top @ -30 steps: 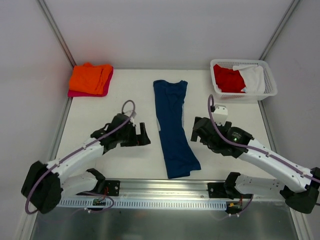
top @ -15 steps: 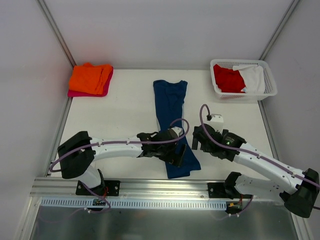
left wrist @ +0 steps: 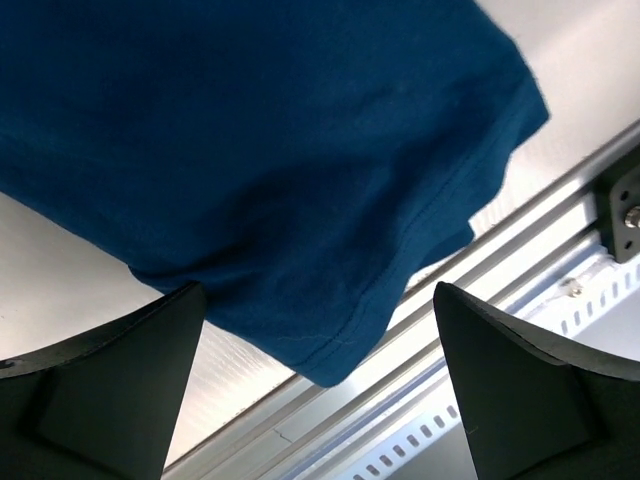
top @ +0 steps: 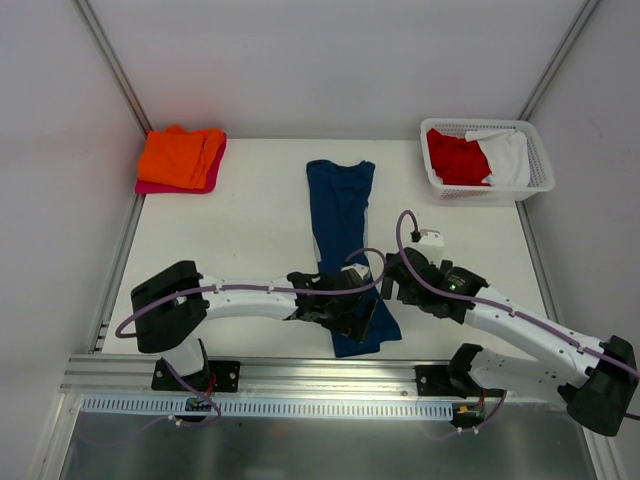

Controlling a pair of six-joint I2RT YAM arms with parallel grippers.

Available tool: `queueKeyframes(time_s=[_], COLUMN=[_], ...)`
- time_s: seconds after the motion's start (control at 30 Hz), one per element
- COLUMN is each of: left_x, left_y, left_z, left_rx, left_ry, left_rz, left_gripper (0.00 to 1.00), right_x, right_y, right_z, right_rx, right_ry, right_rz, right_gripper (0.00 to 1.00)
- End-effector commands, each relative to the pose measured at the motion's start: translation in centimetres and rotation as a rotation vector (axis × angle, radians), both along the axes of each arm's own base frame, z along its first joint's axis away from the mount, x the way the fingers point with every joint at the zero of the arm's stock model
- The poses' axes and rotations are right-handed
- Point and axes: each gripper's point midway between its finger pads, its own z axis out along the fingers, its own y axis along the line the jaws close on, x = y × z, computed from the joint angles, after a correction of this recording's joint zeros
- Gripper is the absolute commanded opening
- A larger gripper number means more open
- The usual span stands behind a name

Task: Fold and stack the t-shirts
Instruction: Rotate the tshirt 90 degrees

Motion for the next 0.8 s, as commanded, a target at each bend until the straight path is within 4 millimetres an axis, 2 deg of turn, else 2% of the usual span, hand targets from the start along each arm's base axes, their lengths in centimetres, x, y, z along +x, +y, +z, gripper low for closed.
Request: queueKeyframes(time_s=[0.0,0.2,0.33,0.37,0.43,0.47,0.5,0.67,0.77], left_x=[0.4,0.9,1.0,1.0,1.0,1.0,0.9,0.8,0.7], left_y=[0.2,0.3,0.0,0.0,0.0,0.0,0.0,0.0,-0.2], left_z=[-0.7,-1.6,-1.7,-1.9,-2.0,-2.2,-2.2,-2.5,-2.5], left_rx=[0.047,0.084,0.089,0.094,0.097,0.103,0.103,0.114,0.114], left_ry=[-0.009,-0.022,-0.026,-0.026,-0.023,-0.022,-0.019,-0.020,-0.018], left_rz=[0.059,0.083,0.086,0.086,0.091,0.092,0.094,0.095,0.096], left_gripper=[0.99,0.97,0.78,0.63,0.49,0.32,0.27,0.15,0.03], right_x=[0.0,-0.5,-0.6,-0.6,-0.7,-0.8,-0.7,-0.8,-0.9], right_y=[-0.4,-1.1,-1.2,-1.3,-1.4,-1.5,-1.4,-1.5,-1.5], right_z=[0.0,-0.3,-0.3,-0.4,-0.5,-0.7,-0.7,-0.8,-0.9], right_rx=[0.016,0.026,0.032,0.031,0.031,0.026,0.028,0.028,0.027], right_ry=[-0.016,-0.021,-0.025,-0.025,-0.025,-0.022,-0.023,-0.018,-0.017], right_rz=[-0.007,-0.012,-0.012,-0.012,-0.017,-0.015,-0.015,-0.016,-0.012], right_gripper=[1.00,0.99,1.00,1.00,0.99,1.00,1.00,0.99,1.00])
